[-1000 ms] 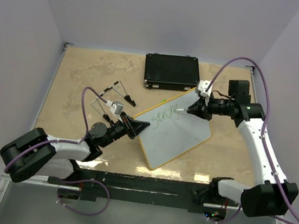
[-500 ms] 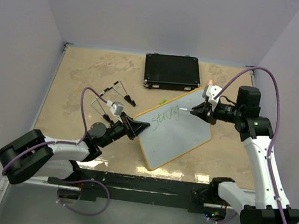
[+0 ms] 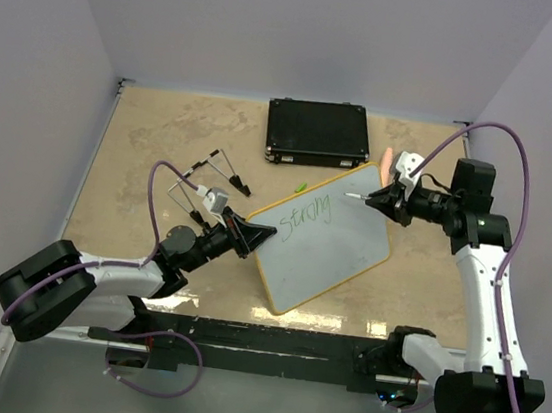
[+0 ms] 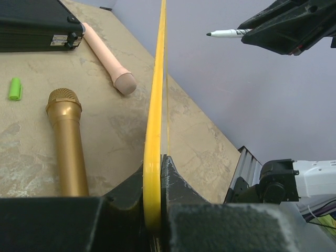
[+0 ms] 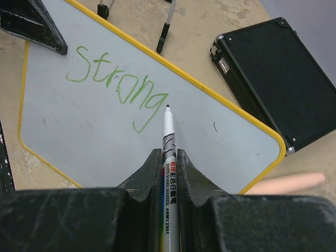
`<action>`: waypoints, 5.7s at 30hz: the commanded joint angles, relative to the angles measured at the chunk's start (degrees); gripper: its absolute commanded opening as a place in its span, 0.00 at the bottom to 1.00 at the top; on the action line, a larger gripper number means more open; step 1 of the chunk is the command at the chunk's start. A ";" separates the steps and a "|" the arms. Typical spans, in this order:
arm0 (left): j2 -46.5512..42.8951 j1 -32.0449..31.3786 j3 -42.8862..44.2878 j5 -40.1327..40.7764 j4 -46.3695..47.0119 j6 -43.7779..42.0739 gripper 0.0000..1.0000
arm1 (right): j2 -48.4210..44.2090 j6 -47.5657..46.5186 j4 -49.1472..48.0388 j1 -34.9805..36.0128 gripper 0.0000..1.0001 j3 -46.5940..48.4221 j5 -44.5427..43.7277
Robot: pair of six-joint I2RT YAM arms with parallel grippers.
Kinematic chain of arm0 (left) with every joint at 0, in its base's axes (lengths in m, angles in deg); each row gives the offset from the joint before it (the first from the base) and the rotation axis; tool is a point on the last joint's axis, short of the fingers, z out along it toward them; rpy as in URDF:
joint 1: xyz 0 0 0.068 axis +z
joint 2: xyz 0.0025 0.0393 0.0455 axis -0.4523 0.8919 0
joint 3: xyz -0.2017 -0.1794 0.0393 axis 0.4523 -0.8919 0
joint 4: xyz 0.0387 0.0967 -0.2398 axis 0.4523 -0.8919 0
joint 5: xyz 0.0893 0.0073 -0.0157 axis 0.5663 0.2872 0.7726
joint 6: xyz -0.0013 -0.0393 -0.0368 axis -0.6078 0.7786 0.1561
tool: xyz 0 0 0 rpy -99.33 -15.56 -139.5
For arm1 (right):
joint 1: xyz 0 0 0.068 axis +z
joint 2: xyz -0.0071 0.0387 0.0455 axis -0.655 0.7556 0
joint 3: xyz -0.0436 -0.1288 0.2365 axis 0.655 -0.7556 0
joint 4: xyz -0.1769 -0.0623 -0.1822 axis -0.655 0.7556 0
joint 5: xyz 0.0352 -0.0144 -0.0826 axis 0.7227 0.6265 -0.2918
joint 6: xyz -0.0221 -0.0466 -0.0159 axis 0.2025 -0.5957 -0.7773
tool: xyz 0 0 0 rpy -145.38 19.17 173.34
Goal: Write a sentence on the whiteboard
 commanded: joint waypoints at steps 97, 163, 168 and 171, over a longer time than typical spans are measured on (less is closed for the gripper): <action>4.03 0.12 -0.08 -3.60 -3.38 -6.42 0.00 | 12.61 -10.27 -2.03 -0.94 0.00 -3.03 2.86; 3.59 0.29 -0.69 -3.78 -3.12 -6.50 0.00 | 7.61 -5.69 -2.47 -1.46 0.00 -0.83 -4.02; 3.68 0.29 -0.61 -3.78 -3.20 -6.50 0.00 | 7.25 -5.52 -2.55 -1.55 0.00 0.40 -2.42; 3.85 0.29 -0.52 -3.95 -3.12 -6.50 0.00 | 7.60 -4.21 -4.30 -1.55 0.00 0.40 -2.50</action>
